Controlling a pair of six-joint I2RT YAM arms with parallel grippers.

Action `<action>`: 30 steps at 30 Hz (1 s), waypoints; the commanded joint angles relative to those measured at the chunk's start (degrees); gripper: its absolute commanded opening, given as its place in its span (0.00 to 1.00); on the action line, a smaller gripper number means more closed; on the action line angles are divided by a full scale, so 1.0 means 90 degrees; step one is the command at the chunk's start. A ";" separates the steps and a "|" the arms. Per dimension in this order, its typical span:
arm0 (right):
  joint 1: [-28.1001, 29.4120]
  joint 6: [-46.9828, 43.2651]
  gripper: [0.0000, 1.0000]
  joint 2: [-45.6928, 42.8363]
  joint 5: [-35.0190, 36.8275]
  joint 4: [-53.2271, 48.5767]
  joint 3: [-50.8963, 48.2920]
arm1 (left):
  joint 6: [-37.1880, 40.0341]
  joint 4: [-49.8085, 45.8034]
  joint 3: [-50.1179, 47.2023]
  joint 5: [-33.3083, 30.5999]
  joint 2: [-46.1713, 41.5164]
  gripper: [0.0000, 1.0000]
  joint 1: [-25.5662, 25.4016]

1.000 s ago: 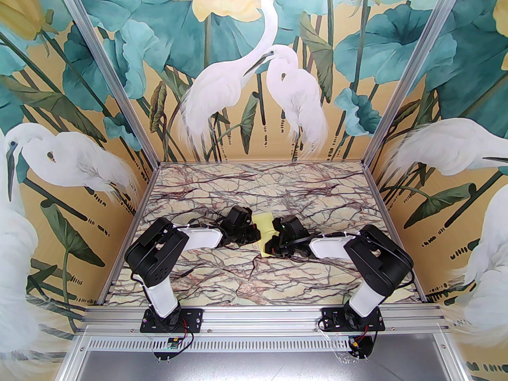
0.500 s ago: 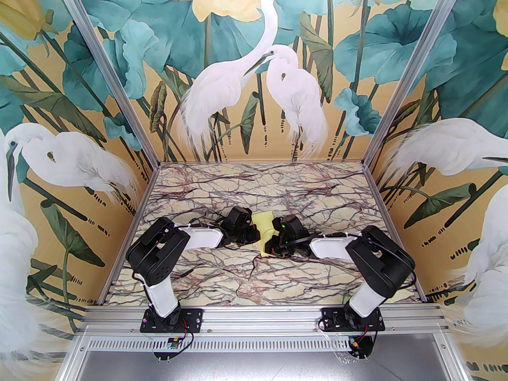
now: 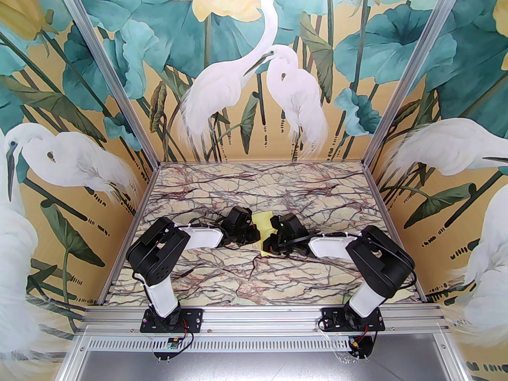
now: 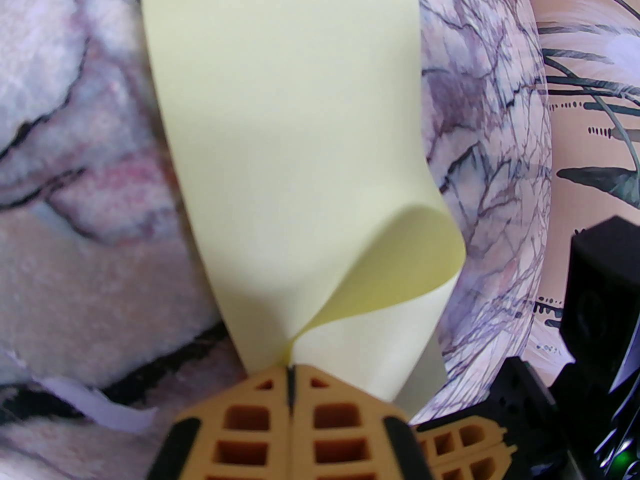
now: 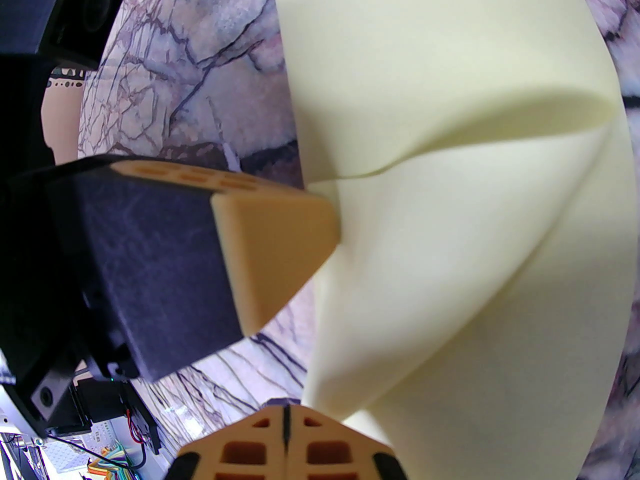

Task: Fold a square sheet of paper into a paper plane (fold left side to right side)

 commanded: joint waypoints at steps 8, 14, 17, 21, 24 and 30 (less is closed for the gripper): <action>0.0049 -0.0035 0.03 0.0335 0.0067 0.0064 0.0075 | 0.0065 -0.0116 0.0065 -0.0068 0.0052 0.00 0.0046; 0.0044 -0.0053 0.03 0.0370 0.0103 0.0002 0.0086 | 0.0111 -0.0229 0.0083 -0.0093 -0.0030 0.00 0.0051; 0.0044 -0.0061 0.03 0.0407 0.0149 -0.0050 0.0099 | 0.0135 -0.0274 0.0092 -0.0111 -0.0066 0.00 0.0047; 0.0049 -0.0061 0.02 0.0446 0.0178 -0.0085 0.0076 | 0.0217 -0.0410 0.0171 -0.0190 -0.0062 0.00 0.0045; 0.0046 -0.0071 0.00 0.0478 0.0224 -0.0170 0.0091 | 0.0272 -0.0479 0.0210 -0.0290 -0.0010 0.05 0.0045; 0.0044 -0.0075 0.00 0.0526 0.0255 -0.0280 0.0115 | 0.0348 -0.0567 0.0229 -0.0371 -0.0023 0.17 0.0052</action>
